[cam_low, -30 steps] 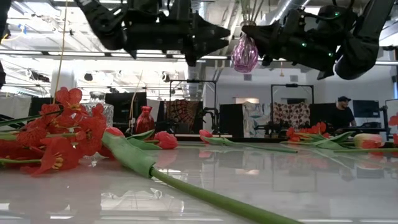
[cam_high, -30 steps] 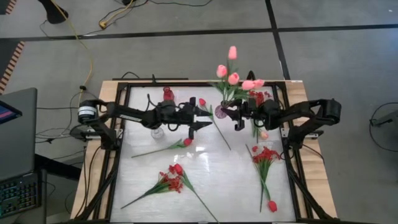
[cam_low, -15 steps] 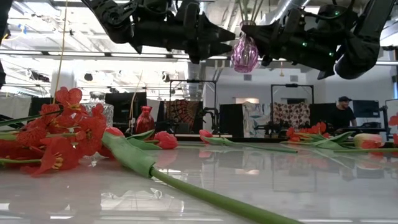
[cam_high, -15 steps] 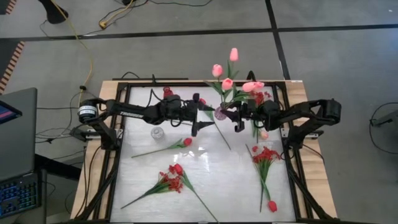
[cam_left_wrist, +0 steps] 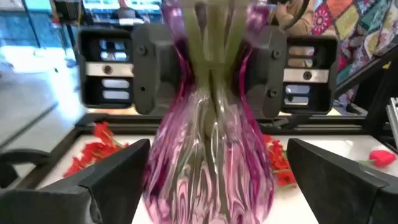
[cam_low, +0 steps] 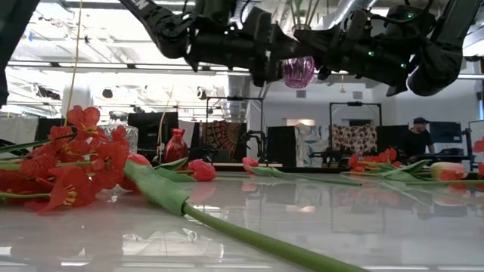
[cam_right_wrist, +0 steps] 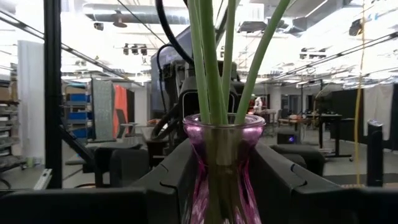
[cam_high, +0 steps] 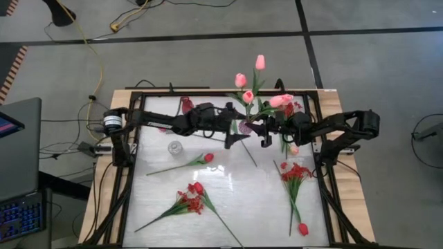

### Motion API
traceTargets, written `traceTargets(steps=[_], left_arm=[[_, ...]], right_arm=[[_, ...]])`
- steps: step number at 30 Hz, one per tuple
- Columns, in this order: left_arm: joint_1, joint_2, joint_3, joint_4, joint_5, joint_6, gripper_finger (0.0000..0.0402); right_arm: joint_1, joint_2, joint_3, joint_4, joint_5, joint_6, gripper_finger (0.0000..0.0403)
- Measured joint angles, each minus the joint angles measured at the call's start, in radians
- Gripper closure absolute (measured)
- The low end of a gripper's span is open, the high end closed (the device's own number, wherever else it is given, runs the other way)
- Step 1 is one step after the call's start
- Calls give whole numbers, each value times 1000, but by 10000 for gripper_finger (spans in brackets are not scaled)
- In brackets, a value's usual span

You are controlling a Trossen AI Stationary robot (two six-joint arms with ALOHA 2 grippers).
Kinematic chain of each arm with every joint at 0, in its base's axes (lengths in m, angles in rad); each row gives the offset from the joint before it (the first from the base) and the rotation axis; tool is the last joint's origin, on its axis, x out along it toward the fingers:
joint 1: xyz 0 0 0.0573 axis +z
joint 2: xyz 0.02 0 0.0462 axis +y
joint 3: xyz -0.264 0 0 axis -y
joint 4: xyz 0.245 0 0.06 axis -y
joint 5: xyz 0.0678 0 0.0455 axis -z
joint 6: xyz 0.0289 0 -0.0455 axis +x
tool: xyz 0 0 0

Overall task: Sort flowers into vase by color
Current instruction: Adjust the purple vase

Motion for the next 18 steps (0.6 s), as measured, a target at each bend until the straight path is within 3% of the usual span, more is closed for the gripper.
traceTargets(steps=[10, 18], left_arm=[[-5, 36, 46, -39, 0, -14, 47], [-5, 35, 47, -31, -3, -3, 106]], right_arm=[[-8, 0, 0, -17, 0, -8, 251], [-11, 0, 0, -19, -22, -23, 252]])
